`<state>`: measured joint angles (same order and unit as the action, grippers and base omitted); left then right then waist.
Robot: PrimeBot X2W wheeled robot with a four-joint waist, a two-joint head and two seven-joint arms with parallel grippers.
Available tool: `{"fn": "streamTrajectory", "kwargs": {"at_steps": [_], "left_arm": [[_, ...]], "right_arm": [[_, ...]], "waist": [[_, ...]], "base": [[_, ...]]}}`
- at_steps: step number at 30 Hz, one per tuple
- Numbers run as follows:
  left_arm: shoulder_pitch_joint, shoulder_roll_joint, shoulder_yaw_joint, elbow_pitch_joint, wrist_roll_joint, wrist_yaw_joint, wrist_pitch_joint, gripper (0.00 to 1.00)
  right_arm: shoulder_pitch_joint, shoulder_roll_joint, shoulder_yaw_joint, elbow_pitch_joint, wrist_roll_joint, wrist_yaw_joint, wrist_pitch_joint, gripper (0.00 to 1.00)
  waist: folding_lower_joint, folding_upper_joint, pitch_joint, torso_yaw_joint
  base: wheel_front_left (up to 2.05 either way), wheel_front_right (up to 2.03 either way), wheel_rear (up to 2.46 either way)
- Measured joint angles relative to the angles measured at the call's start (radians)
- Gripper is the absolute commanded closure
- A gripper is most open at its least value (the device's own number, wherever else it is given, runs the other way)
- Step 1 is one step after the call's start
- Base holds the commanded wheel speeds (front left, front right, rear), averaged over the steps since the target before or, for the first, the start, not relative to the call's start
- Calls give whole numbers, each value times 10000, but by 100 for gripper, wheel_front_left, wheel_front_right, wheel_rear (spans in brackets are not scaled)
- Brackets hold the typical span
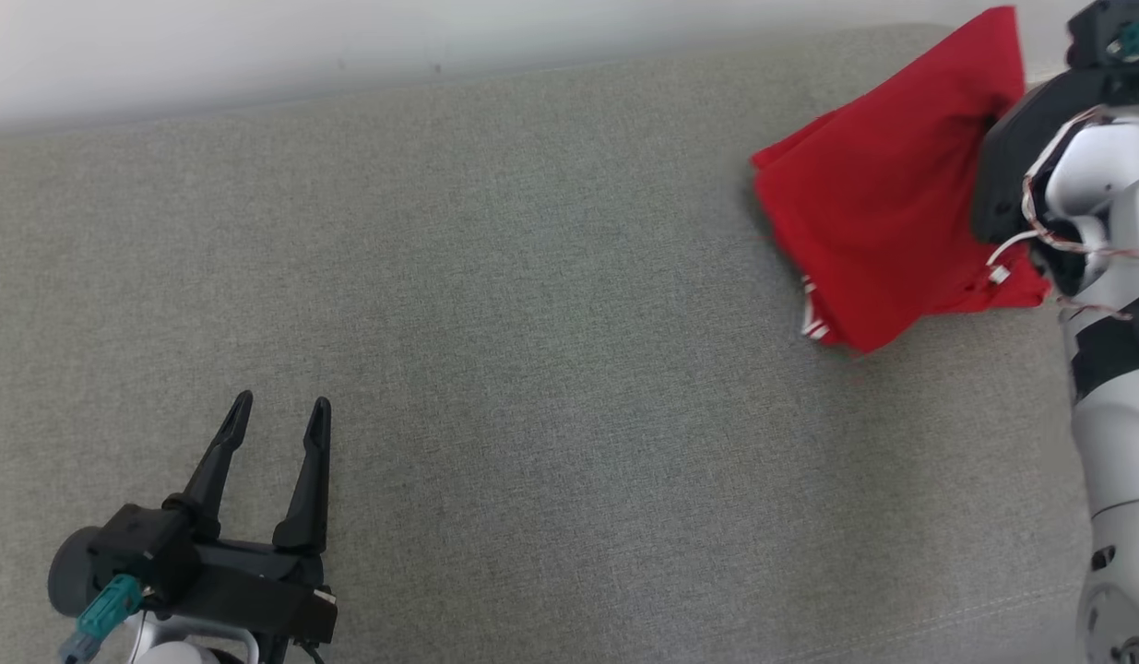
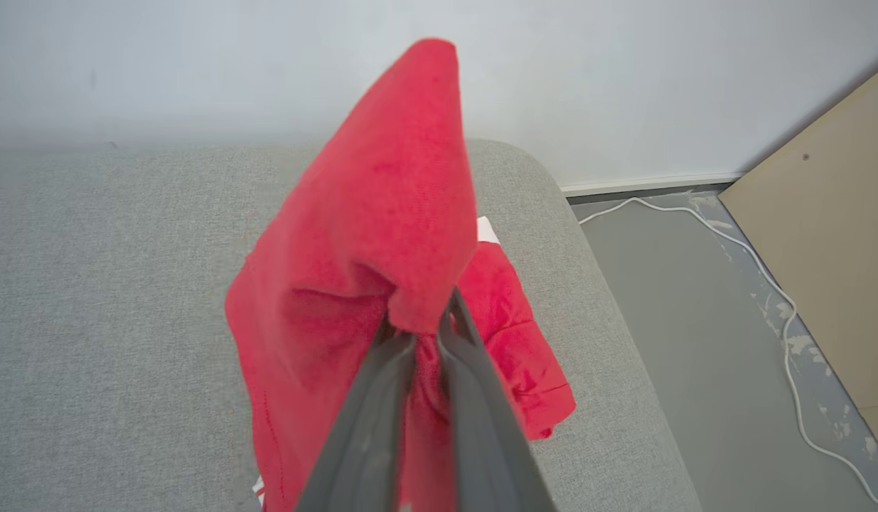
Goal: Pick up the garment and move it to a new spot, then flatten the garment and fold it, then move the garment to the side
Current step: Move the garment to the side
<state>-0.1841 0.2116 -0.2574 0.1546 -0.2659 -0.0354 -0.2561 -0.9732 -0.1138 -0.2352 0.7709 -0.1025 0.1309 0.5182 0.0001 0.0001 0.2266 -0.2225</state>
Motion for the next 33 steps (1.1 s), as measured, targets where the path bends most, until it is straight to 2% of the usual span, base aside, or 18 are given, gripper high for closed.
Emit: {"fn": "streamTrajectory", "kwargs": {"at_steps": [7,11,22,23,25,33], "left_arm": [[-61,119,-104,-163,2,-2,140,0],[-142,199,-161,-267,13,-4,240,0],[-360,410,-318,-500,90,-15,389,0],[-411,430,-347,-518,109,-17,414,0],[-466,441,-359,-552,109,-12,416,0],[-477,617,-368,-652,117,-2,460,0]], "right_arm": [[-582,-418,-556,96,-531,0,-42,100],[-642,-587,-1342,362,-1055,2,-136,100],[-409,-851,-3710,192,-3942,2,-738,100],[-344,-865,-4163,48,-4502,2,-972,100],[-348,-880,-4539,8,-4842,2,-1296,100],[-198,-1103,-4863,-428,-5553,6,-2102,100]], "waist": [[0,0,245,103],[0,0,442,267],[1,1,1070,834],[0,0,1168,970],[-1,-1,1263,1097],[0,-2,1618,1412]], "base": [[0,0,0],[0,0,0],[0,0,0],[0,0,0],[0,0,0],[0,0,0]]}}
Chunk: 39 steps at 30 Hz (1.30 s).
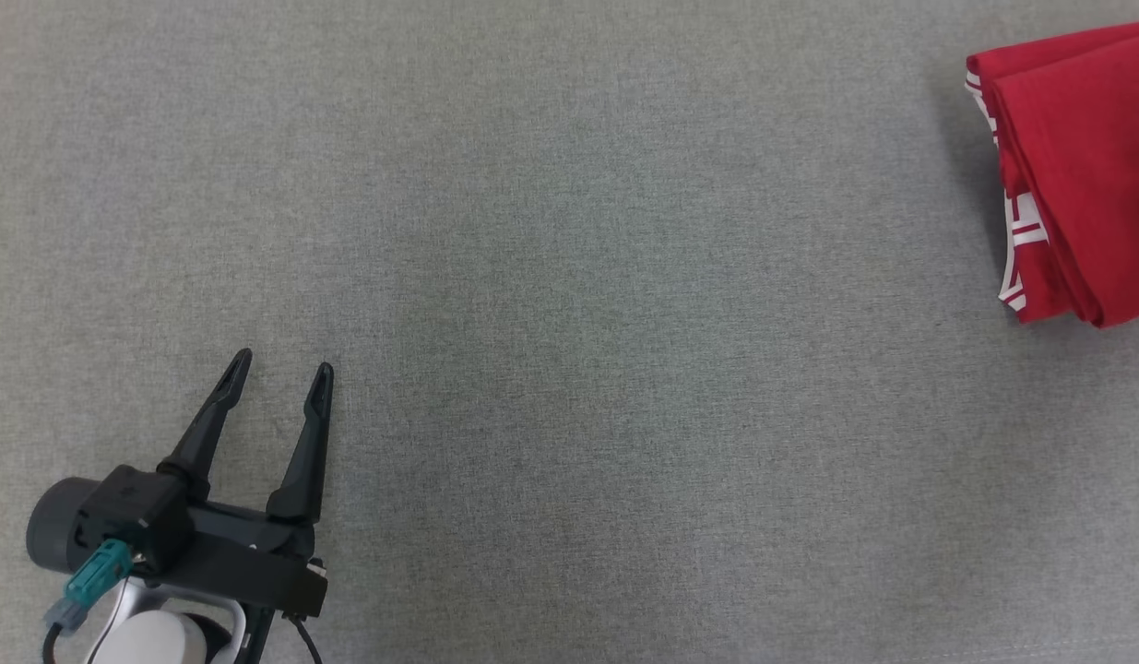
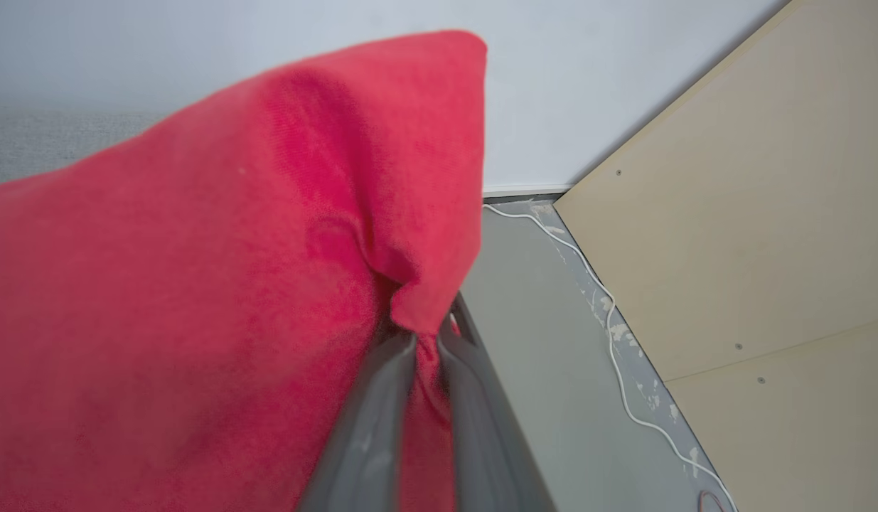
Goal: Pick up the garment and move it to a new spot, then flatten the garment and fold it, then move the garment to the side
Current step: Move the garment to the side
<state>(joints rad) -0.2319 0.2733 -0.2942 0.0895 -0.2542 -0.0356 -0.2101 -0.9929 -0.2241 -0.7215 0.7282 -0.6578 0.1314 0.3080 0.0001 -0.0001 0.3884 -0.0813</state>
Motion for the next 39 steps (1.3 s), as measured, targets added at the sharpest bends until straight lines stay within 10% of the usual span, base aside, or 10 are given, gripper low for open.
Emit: {"fn": "streamTrajectory", "kwargs": {"at_steps": [1,2,3,21,32,39], "left_arm": [[-14,15,-8,-10,0,0,8,0],[-35,27,-19,-17,0,0,19,0],[-53,35,-27,-29,0,2,27,0],[-130,102,-77,121,-12,238,-104,0],[264,-105,357,330,-203,759,-385,0],[497,-293,602,635,-303,1089,-460,0]], "right_arm": [[39,-23,15,-44,-21,0,-4,100],[72,-25,58,-79,-27,0,-36,80],[77,-10,36,-79,-29,0,-36,0],[140,1020,-2,518,359,2,-2307,0],[114,1145,1756,2577,3578,2,-5542,0],[1071,1183,3914,1323,6025,2,-5691,0]], "waist": [[0,1,39,19],[0,0,76,35],[0,0,112,49],[-1,1,-249,20],[-1,0,-1191,48],[-2,0,-1938,183]], "base": [[0,0,0],[0,0,0],[0,0,0],[0,0,0],[0,0,0],[0,0,0]]}}
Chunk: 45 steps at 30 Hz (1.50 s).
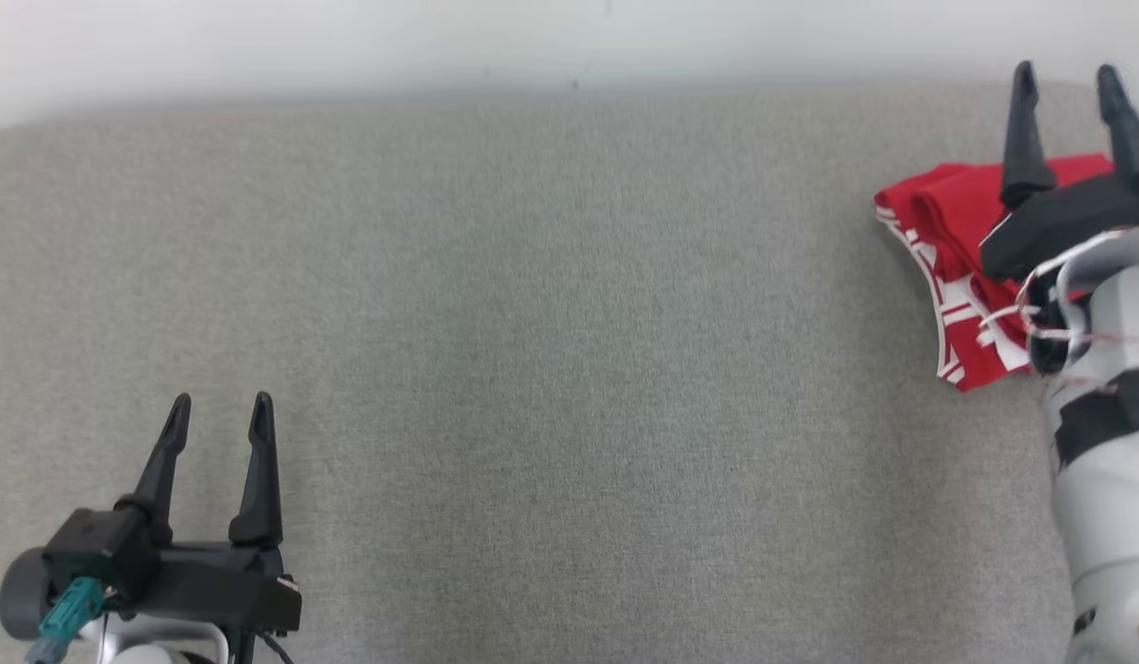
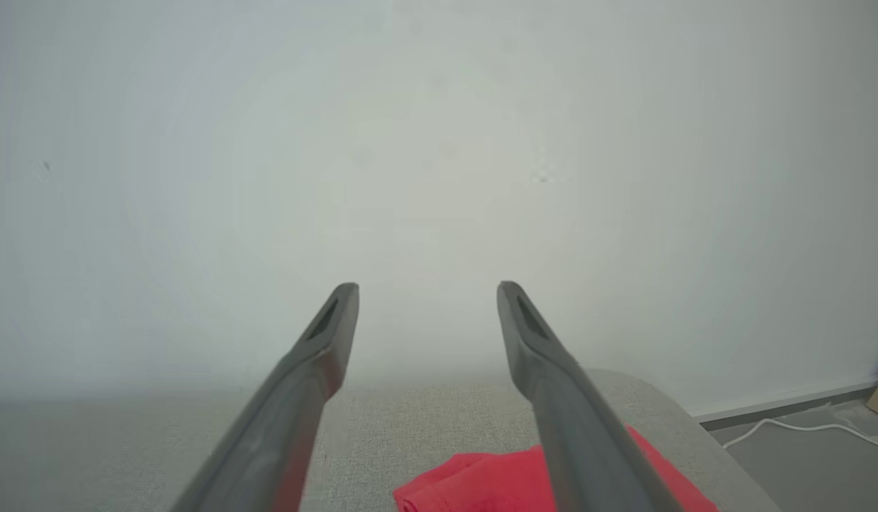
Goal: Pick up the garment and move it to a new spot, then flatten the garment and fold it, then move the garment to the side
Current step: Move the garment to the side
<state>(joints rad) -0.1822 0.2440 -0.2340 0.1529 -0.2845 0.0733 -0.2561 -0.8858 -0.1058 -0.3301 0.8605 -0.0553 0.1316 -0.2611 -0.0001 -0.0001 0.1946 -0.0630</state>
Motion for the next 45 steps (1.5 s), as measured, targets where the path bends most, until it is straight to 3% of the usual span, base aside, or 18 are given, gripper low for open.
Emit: {"fn": "streamTrajectory", "kwargs": {"at_steps": [6,12,21,34,45], "left_arm": [[428,-207,136,104,-301,73,-12,0],[871,-297,207,184,-665,-2,88,0],[1413,-332,376,209,-1043,313,479,0],[1639,-186,169,451,-1193,42,568,0],[1747,-61,17,681,-1175,-201,339,0]], "right_arm": [[1748,67,1438,-1494,1749,0,0,0],[3053,155,2109,-2243,2663,-2,134,0],[4911,458,2437,-3509,2920,-2,671,0],[6790,554,2940,-4692,3676,-2,1308,0],[7356,564,3252,-4786,3898,-2,1407,0]], "waist": [[0,0,-654,104],[0,0,-1288,178],[-2,-1,-2053,333],[0,1,-2373,659],[2,1,-2323,826]], "base": [[0,0,0],[0,0,0],[0,0,0],[0,0,0],[0,0,0]]}}
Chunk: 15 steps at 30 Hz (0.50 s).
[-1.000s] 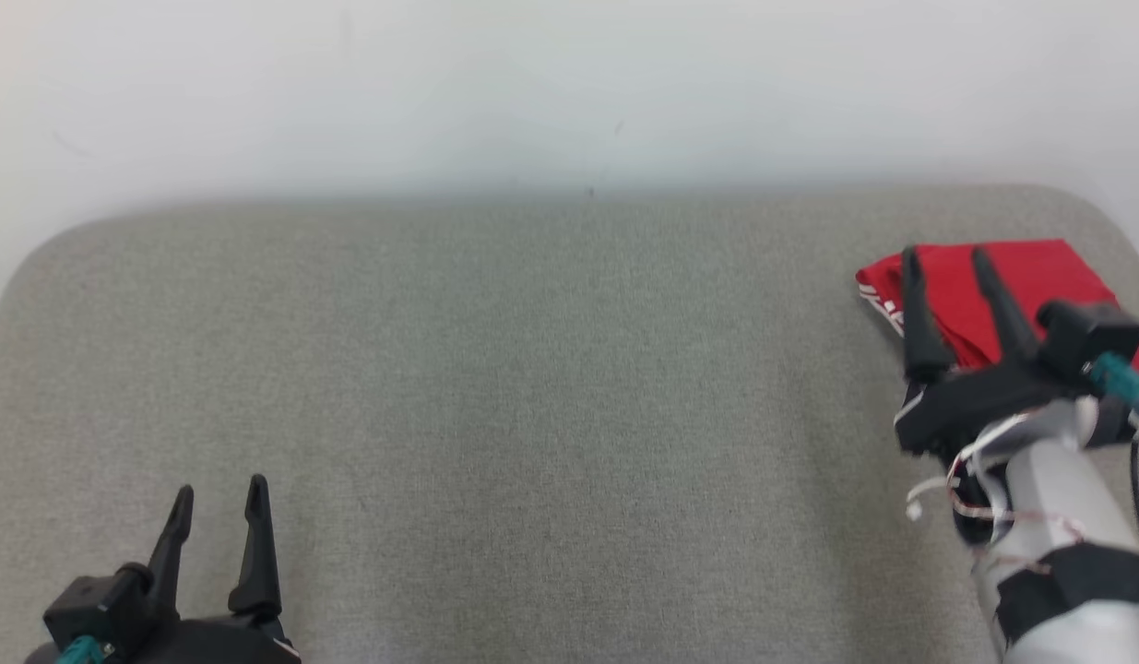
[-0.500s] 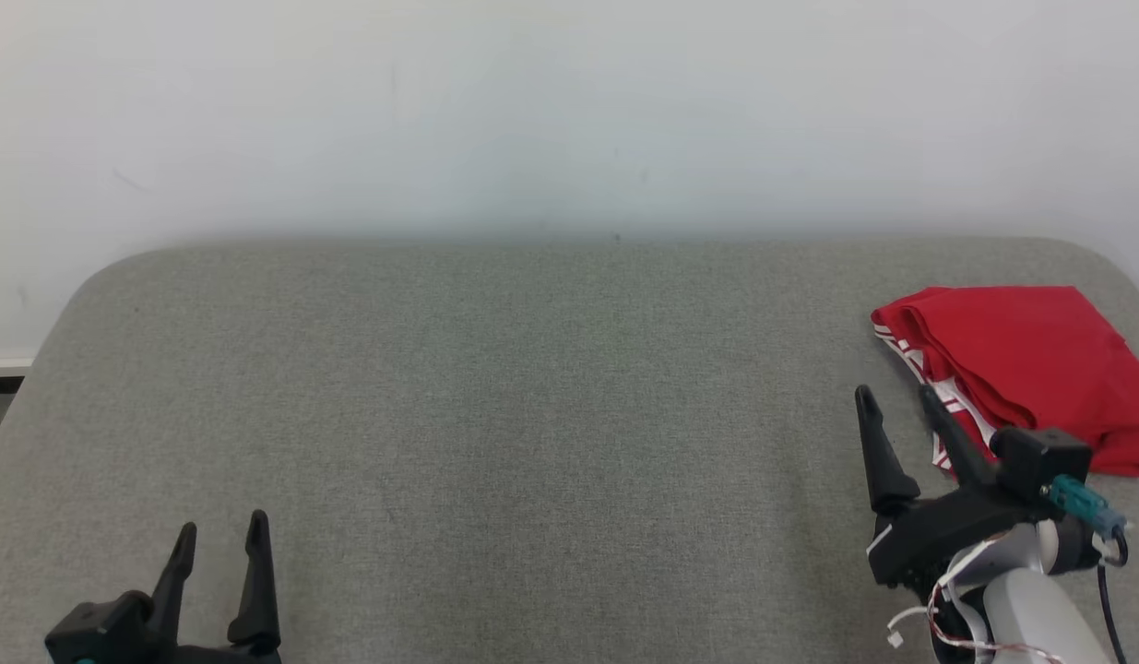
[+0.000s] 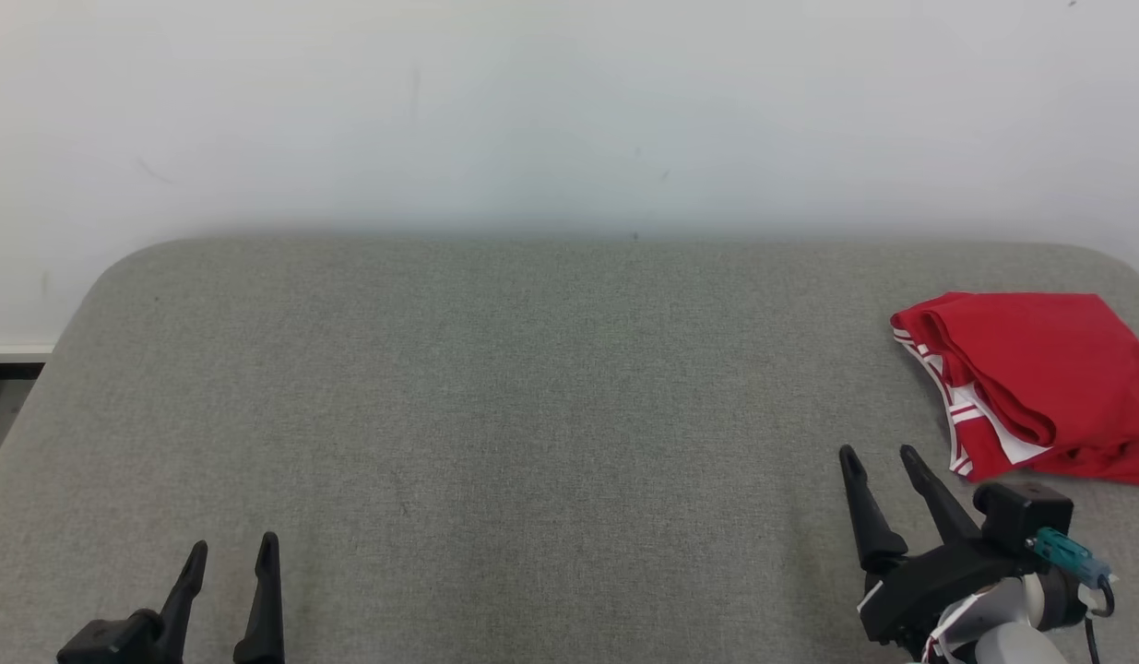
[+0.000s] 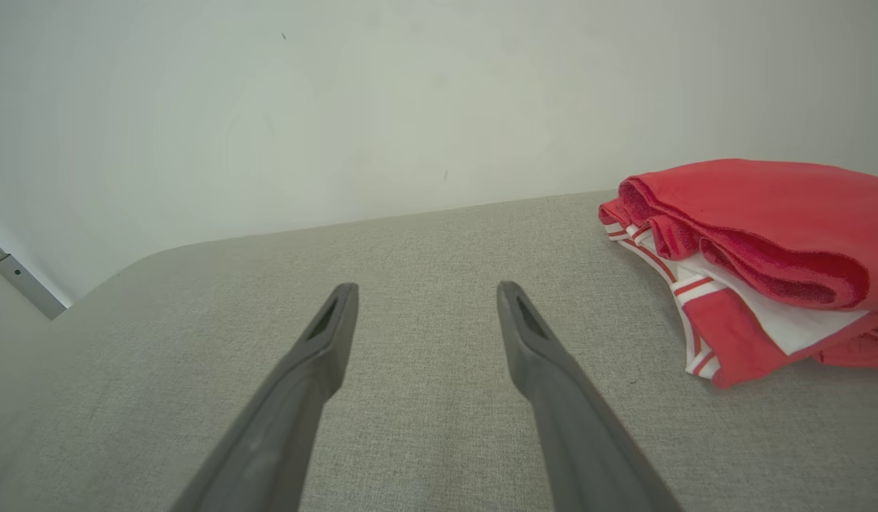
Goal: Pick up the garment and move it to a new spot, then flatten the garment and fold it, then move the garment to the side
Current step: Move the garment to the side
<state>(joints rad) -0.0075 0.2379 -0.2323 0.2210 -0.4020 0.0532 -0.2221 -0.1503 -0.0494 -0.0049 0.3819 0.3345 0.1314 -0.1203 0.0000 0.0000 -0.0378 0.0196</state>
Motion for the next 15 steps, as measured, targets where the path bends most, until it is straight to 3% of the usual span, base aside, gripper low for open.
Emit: {"fn": "streamTrajectory", "kwargs": {"at_steps": [15], "left_arm": [[168,111,69,33,-17,81,-178,0]], "right_arm": [[225,-4,-314,267,48,-2,-211,0]], "waist": [[0,1,86,-35]], "base": [[0,0,0]]}}
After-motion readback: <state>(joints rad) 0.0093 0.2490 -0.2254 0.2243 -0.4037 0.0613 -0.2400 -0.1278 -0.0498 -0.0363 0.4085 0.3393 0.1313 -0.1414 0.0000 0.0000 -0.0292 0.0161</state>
